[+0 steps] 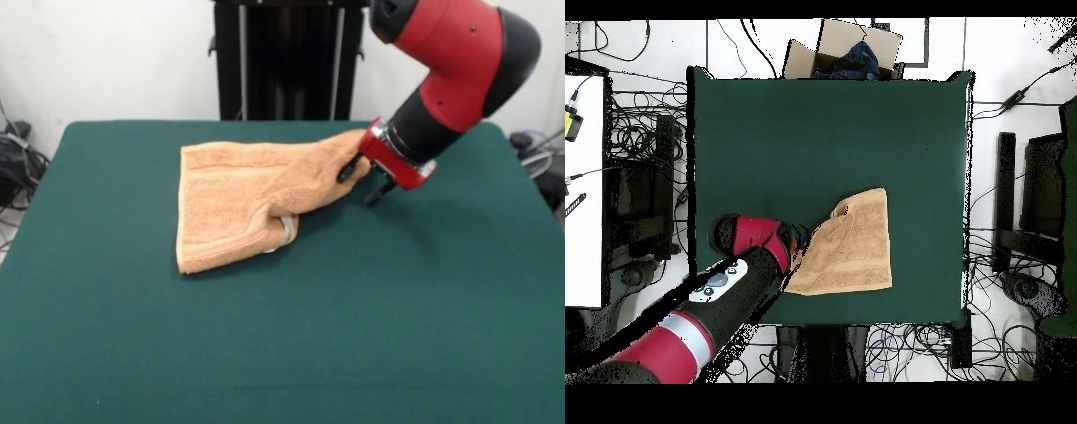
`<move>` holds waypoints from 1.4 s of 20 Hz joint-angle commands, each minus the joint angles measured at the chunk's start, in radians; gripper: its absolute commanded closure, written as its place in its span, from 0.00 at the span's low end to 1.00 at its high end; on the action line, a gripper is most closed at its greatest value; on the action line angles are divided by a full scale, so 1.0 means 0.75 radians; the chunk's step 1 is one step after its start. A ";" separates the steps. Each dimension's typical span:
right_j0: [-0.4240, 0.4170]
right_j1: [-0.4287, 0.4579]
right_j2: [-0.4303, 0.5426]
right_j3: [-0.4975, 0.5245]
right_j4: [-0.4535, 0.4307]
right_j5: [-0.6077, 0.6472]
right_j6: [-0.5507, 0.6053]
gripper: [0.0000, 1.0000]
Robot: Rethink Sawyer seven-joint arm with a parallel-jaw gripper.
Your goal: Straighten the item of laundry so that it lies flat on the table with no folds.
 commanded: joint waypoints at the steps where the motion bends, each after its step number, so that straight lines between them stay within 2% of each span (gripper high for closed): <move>1: 0.015 0.082 -0.030 -0.034 0.023 0.103 0.395 0.00; 5: 0.025 0.079 -0.043 0.026 0.016 0.063 0.374 0.00; 14: 0.036 0.036 -0.063 0.128 -0.020 0.139 0.319 0.00; 28: 0.052 0.026 -0.054 0.335 -0.026 0.003 0.294 0.00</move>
